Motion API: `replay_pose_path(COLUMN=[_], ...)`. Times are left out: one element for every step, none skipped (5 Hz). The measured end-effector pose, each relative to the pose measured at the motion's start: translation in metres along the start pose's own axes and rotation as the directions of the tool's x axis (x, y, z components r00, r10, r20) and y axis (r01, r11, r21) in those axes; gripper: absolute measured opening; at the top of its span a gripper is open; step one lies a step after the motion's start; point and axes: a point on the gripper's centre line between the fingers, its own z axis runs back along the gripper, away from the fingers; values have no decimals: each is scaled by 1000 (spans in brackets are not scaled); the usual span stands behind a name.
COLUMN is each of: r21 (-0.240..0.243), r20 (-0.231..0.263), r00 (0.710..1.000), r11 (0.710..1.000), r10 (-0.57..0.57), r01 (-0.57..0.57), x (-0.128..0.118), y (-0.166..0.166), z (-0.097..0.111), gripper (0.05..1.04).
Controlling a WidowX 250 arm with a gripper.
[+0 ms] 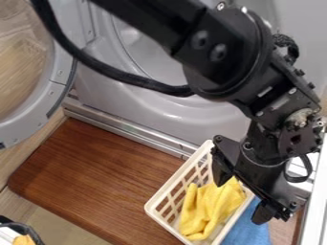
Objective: Take the yellow cloth from the basket to the table
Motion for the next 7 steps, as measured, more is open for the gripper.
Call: replay_pose_path(r21=[0,-13,-9,10,15,27,19], r20=[-27,-42,-75,-118,-145,-168,-137], r00=[1000,997,992,984,977,969,974], r11=[1000,997,995,991,987,983,984], r10=[-1,70,99,135,159,183,181], r01=[1,-71,-100,-135,-158,-181,-180], x=[-5,-9,-12,-18,-22,-27,-25], y=[-1,16,26,36,46,50,50], z=[-7,-13,-24,-32,-45,-56,-63], gripper=[1000,999,999,1000,1000,1000,1000])
